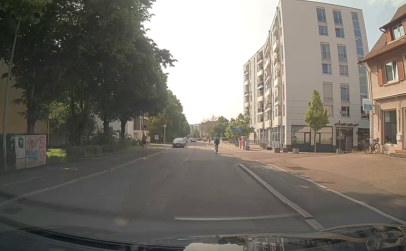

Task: Follow the waypoints while adhering to traffic rules and regulations

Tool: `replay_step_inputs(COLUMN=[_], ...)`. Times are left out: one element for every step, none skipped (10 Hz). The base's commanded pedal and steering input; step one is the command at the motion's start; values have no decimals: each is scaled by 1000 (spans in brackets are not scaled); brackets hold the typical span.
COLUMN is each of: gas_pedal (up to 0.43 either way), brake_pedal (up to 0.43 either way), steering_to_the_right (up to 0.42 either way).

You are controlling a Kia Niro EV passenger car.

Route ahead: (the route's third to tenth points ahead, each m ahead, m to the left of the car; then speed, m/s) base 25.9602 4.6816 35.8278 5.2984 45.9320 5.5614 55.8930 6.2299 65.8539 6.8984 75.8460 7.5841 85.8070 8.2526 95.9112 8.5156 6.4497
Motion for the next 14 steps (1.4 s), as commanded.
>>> replay_step_inputs(gas_pedal=[79,79,67,20,0,0,0,0,0,0,0,0,0,0], brake_pedal=[0,0,0,0,0,0,0,0,6,73,110,134,177,201], steering_to_the_right=[4,4,3,4,4,4,3,3,3,5,6,4,-3,-3])
